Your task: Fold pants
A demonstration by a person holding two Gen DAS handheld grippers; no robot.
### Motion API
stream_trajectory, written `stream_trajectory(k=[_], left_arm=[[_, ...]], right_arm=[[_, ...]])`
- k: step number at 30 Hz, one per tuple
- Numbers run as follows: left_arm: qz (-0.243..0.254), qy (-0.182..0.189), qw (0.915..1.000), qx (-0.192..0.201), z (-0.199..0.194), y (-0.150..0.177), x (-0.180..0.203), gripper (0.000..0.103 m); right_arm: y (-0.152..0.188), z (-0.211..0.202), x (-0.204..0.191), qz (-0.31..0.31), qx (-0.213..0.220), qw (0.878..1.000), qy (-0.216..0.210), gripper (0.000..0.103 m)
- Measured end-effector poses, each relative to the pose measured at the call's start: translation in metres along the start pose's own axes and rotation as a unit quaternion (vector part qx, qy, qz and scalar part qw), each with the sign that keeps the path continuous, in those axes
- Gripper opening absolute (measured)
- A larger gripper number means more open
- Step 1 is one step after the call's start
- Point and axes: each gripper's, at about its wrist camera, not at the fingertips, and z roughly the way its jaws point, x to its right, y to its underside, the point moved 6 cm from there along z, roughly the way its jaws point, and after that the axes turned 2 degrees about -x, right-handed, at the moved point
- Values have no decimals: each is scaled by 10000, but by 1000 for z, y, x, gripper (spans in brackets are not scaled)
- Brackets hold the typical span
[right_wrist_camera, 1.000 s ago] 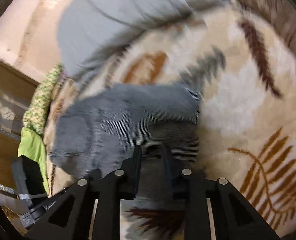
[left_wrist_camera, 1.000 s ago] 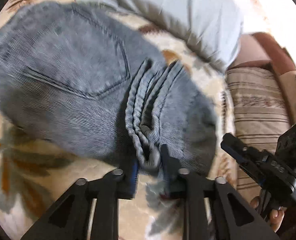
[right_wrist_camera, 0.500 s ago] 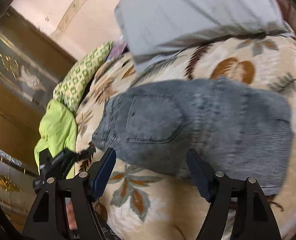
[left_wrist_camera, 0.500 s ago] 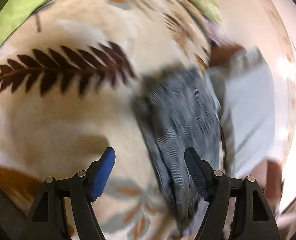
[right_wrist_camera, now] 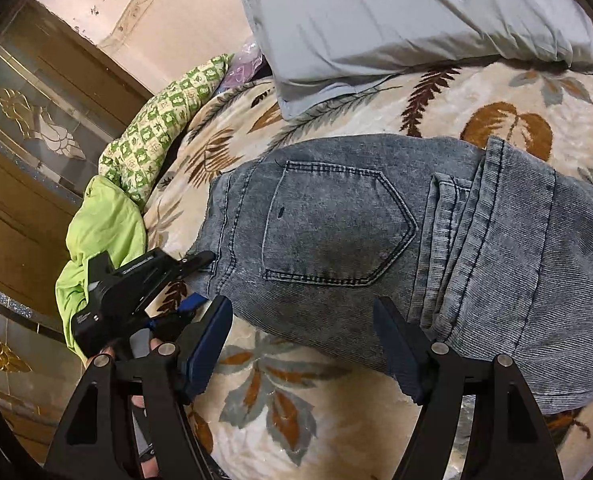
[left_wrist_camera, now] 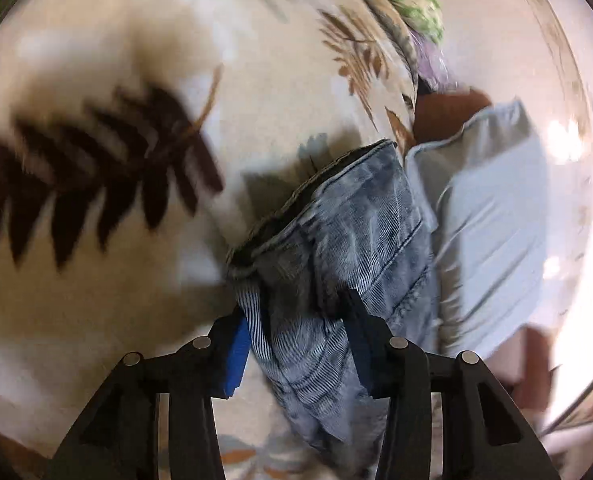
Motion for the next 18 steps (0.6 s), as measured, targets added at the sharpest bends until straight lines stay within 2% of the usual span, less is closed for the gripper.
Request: stream_trajectory(k=[2,4,5,6,7,9,11,12,15,17,18], left_arm=[[-64,84,9999,-114,3,1,-2,44],[-64,228,9994,-241,10,-2,1,54],[-34,170,9996,-229,14,-5,1,50],[-1,17,9997,-240,16,-9,-1,34],[10,-20,9996,-279,21,-12,-2,24],[39,173,9995,-246,12,-12,1,15],[567,466,9973,64,-7,-5,25,12],[1099,380,9927,308,-16,1,44,12],[2062,257,9762,627,-20,18,80,12],[2549,108,9638,779,-21,29,94,11],[2663,100,9604,817,-22,32,97,11]], right_arm=[[1,-1,-1,-25,-9,10000,-17,74],[2,-3,-3,-63,18,10000,-8,74],[2,-4,-4,-70,22,10000,-13,74],[2,-4,-5,-63,16,10000,-19,74],[2,-4,-5,-50,13,10000,-17,74],[3,-8,-5,-53,31,10000,-15,74],[3,-13,-5,-54,64,10000,-16,74],[3,-17,-5,-65,98,9999,-25,74],[0,-29,-2,-86,183,9998,7,74],[-2,-36,-2,-83,224,9997,-33,74],[-5,-40,-3,-108,251,9996,-56,74]])
